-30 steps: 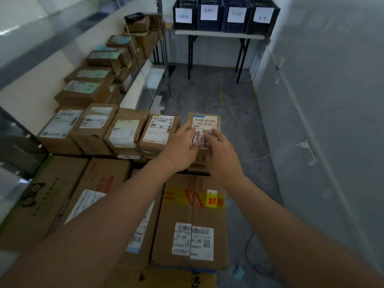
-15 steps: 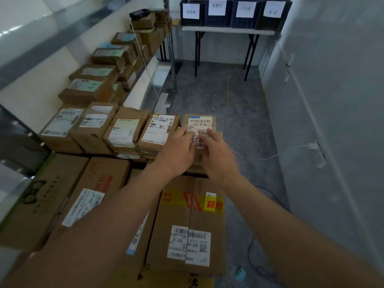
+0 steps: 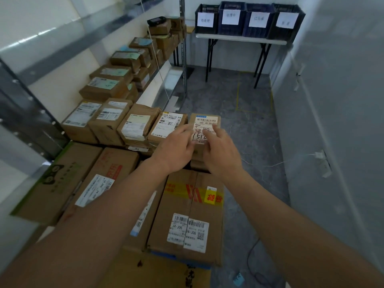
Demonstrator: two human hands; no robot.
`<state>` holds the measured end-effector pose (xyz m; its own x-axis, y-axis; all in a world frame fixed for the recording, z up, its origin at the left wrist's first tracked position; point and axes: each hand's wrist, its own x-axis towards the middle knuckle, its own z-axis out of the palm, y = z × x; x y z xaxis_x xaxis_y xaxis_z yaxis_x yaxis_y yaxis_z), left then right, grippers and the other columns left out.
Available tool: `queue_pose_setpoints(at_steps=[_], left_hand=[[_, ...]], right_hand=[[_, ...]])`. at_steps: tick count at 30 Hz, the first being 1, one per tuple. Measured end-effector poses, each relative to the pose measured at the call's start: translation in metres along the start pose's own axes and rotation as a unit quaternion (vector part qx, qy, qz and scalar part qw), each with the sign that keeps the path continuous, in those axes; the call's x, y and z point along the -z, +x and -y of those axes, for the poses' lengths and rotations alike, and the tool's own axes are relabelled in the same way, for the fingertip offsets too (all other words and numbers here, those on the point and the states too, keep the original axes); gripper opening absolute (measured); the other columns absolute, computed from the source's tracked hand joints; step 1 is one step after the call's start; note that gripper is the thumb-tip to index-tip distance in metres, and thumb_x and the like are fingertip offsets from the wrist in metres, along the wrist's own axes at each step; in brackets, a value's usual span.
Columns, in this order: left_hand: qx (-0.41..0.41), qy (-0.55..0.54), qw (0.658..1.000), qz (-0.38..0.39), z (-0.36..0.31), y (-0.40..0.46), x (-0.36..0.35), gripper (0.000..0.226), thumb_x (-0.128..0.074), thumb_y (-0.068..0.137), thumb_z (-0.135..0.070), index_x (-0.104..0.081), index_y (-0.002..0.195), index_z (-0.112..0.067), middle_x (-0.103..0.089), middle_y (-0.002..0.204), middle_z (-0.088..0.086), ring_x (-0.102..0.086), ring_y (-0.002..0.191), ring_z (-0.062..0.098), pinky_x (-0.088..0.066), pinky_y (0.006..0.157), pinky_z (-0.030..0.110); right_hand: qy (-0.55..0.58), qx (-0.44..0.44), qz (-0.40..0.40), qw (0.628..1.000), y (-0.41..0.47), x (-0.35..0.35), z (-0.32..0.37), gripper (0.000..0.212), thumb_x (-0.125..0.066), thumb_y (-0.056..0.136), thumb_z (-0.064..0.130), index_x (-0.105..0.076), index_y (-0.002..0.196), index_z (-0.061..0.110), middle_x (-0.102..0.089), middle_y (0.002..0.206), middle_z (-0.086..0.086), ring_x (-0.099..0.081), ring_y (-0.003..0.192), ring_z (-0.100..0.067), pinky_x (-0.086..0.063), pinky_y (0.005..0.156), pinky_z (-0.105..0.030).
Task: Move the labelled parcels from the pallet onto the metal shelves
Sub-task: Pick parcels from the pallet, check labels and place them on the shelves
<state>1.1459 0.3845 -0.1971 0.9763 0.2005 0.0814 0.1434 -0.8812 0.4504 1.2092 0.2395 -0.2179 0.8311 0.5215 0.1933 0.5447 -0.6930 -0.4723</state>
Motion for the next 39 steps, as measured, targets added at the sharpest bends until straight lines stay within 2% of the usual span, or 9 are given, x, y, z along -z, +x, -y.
queue_pose_setpoints(at_steps=[6,11,17,21,23,27,32,36,39], left_hand=[[0.036,-0.001,0.999,-0.006,0.008,-0.033,0.015,0.042,-0.051,0.104,-0.03,-0.053,0.143,-0.013,-0.046,0.154,0.007,-0.043,0.142,0.024,-0.041,0.115,0.048],[0.07,0.02,0.997,-0.034,0.016,-0.068,0.023,0.048,-0.048,0.105,-0.033,-0.048,0.149,-0.014,-0.043,0.157,0.007,-0.041,0.144,0.024,-0.038,0.118,0.044],[0.105,0.024,0.993,-0.049,0.03,-0.113,0.037,0.049,-0.045,0.105,-0.036,-0.051,0.147,-0.012,-0.047,0.153,0.005,-0.047,0.138,0.023,-0.043,0.113,0.045],[0.136,0.024,0.989,-0.049,0.047,-0.144,0.045,0.053,-0.038,0.104,-0.046,-0.051,0.146,-0.015,-0.046,0.153,0.006,-0.043,0.142,0.023,-0.04,0.115,0.046],[0.14,0.023,0.988,-0.055,0.059,-0.159,0.049,0.051,-0.034,0.103,-0.05,-0.057,0.137,-0.021,-0.052,0.147,0.005,-0.048,0.137,0.023,-0.044,0.111,0.048],[0.163,0.017,0.984,-0.065,0.082,-0.194,0.06,0.047,-0.044,0.105,-0.039,-0.054,0.141,-0.011,-0.048,0.152,0.013,-0.043,0.142,0.025,-0.04,0.114,0.045],[0.182,0.007,0.982,-0.057,0.126,-0.234,0.072,0.048,-0.045,0.105,-0.036,-0.049,0.147,-0.014,-0.044,0.154,0.009,-0.042,0.142,0.028,-0.038,0.114,0.04],[0.187,0.001,0.982,-0.036,0.17,-0.261,0.08,0.046,-0.036,0.1,-0.046,-0.06,0.125,-0.014,-0.059,0.128,0.011,-0.057,0.112,0.025,-0.05,0.093,0.038],[0.181,-0.001,0.983,-0.028,0.201,-0.277,0.088,0.051,-0.031,0.095,-0.049,-0.062,0.112,-0.012,-0.062,0.113,0.011,-0.059,0.099,0.026,-0.047,0.081,0.034]], right_hand=[[-0.006,0.03,0.031,0.999,-0.013,0.012,0.028,0.04,-0.041,0.105,0.029,-0.05,0.144,0.022,-0.034,0.162,-0.004,-0.038,0.142,-0.032,-0.046,0.102,-0.053],[0.005,0.12,0.016,0.993,-0.029,0.012,0.049,0.032,-0.041,0.105,0.03,-0.06,0.129,0.02,-0.058,0.127,0.001,-0.059,0.109,-0.022,-0.044,0.074,-0.033],[0.006,0.157,0.045,0.987,-0.046,-0.001,0.079,0.033,-0.04,0.103,0.036,-0.061,0.124,0.022,-0.06,0.119,0.004,-0.061,0.103,-0.021,-0.055,0.078,-0.043],[0.012,0.17,0.071,0.983,-0.06,-0.012,0.1,0.039,-0.039,0.104,0.039,-0.06,0.133,0.022,-0.056,0.139,0.004,-0.059,0.117,-0.022,-0.053,0.086,-0.041],[0.011,0.182,0.077,0.98,-0.067,-0.021,0.112,0.037,-0.039,0.103,0.04,-0.063,0.126,0.024,-0.058,0.132,0.004,-0.06,0.112,-0.021,-0.053,0.082,-0.04],[0.007,0.203,0.104,0.974,-0.08,-0.04,0.138,0.034,-0.036,0.102,0.039,-0.065,0.11,0.022,-0.059,0.116,0.006,-0.061,0.099,-0.02,-0.044,0.069,-0.033],[0.007,0.198,0.138,0.97,-0.104,-0.062,0.182,0.038,-0.039,0.105,0.034,-0.06,0.131,0.016,-0.059,0.133,-0.003,-0.057,0.117,-0.024,-0.051,0.089,-0.04],[0.0,0.181,0.154,0.971,-0.121,-0.096,0.219,0.04,-0.039,0.105,0.037,-0.057,0.137,0.022,-0.06,0.132,-0.001,-0.059,0.113,-0.024,-0.049,0.081,-0.035],[0.011,0.149,0.155,0.976,-0.134,-0.121,0.246,0.044,-0.041,0.105,0.036,-0.055,0.143,0.02,-0.056,0.143,-0.003,-0.055,0.125,-0.025,-0.05,0.094,-0.038]])
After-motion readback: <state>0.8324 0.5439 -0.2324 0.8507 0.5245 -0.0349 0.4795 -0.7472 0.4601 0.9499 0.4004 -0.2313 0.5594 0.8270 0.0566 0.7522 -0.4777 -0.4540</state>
